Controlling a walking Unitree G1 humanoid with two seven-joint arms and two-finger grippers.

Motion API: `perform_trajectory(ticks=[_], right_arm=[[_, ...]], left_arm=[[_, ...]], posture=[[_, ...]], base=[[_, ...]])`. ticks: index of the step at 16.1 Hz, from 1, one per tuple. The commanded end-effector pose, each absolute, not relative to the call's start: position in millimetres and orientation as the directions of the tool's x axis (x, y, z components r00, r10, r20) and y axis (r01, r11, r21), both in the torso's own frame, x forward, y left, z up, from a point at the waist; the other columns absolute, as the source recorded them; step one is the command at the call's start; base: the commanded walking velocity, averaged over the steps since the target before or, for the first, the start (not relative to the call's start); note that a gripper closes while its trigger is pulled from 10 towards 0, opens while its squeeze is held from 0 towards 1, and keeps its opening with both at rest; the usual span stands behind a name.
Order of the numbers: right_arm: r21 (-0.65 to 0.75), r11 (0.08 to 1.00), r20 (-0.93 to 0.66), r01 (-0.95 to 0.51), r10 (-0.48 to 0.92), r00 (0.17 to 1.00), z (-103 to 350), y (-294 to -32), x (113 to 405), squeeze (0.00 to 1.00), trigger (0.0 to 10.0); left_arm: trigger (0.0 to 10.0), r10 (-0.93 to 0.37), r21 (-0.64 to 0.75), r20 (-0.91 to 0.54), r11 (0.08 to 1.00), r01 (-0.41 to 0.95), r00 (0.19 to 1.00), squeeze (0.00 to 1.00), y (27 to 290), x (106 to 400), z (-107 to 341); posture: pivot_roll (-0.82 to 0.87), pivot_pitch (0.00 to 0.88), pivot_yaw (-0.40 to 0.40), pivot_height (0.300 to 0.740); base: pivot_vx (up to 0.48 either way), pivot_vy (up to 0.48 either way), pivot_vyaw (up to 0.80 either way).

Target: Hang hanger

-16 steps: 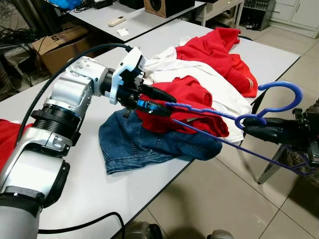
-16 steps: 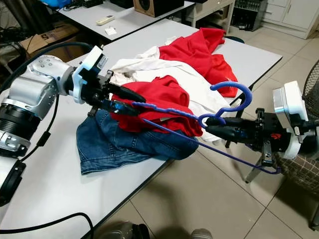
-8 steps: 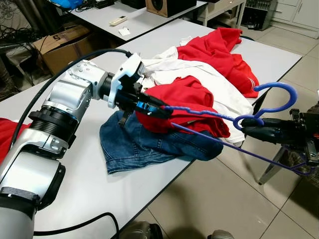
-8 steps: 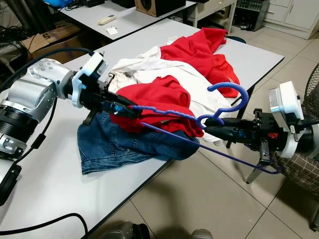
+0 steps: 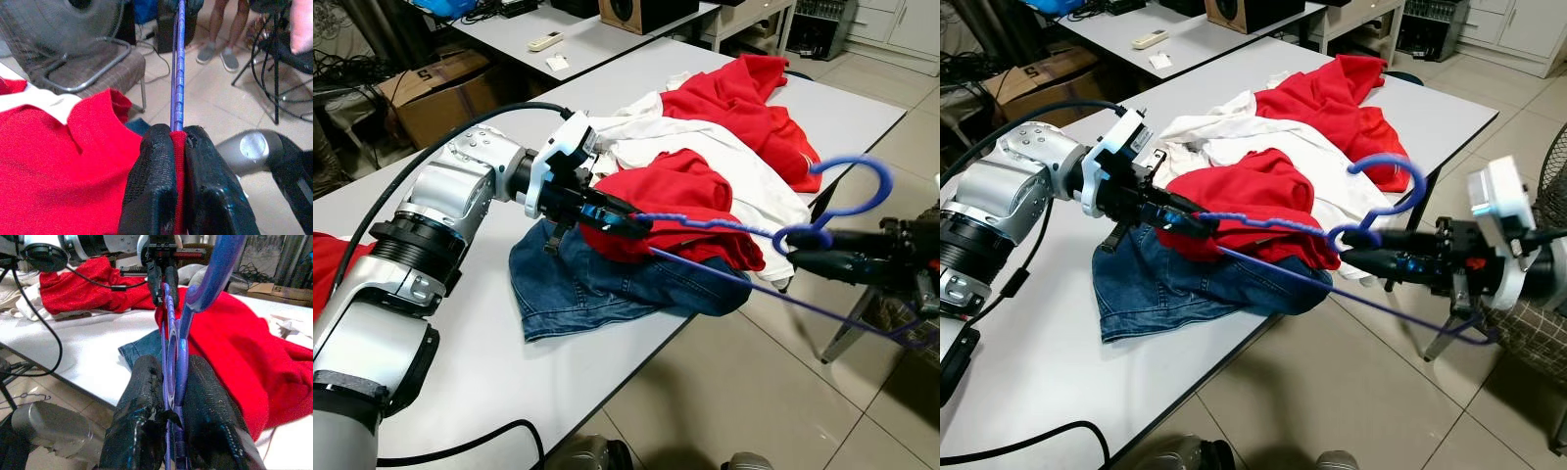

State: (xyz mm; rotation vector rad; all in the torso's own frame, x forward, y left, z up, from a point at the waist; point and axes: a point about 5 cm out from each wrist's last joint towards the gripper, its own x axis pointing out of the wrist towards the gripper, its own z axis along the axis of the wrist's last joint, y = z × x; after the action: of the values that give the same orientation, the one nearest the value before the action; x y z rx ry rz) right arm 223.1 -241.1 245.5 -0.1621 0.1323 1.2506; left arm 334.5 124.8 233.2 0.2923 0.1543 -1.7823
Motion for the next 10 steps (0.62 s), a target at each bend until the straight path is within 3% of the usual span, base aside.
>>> perform_trajectory(ticks=[1, 5, 8, 10], right_arm=[[-0.07, 0.358, -0.137, -0.931, 0.921, 0.364, 259, -252, 222, 1.0, 10.0], [-0.125, 0.481, 0.011, -0.868, 0.875, 0.483, 293, -282, 198, 1.0, 10.0], [-0.164, 0.569, 0.143, -0.806, 0.822, 0.551, 312, -297, 185, 1.0, 10.0], [-0.172, 0.601, 0.183, -0.781, 0.798, 0.574, 315, -294, 174, 1.0, 10.0]], left_arm=[[0.0, -0.955, 0.07, -0.24, -0.198, 0.978, -0.176, 0.0, 131, 336, 239], [0.0, -0.991, 0.099, -0.126, 0.037, 0.994, 0.049, 0.0, 141, 356, 241], [0.0, -0.983, 0.088, -0.13, 0.115, 0.989, 0.126, 0.0, 150, 360, 233], [0.0, -0.938, 0.138, -0.06, 0.331, 0.933, 0.342, 0.0, 154, 373, 231]], posture=[[-0.25, 0.0, 0.141, 0.74], [-0.26, 0.0, 0.158, 0.74], [-0.28, 0.0, 0.188, 0.74], [-0.31, 0.0, 0.219, 0.74]], base=[[0.0, 0.0, 0.0], [0.0, 0.0, 0.0], [0.0, 0.0, 0.0], [0.0, 0.0, 0.0]])
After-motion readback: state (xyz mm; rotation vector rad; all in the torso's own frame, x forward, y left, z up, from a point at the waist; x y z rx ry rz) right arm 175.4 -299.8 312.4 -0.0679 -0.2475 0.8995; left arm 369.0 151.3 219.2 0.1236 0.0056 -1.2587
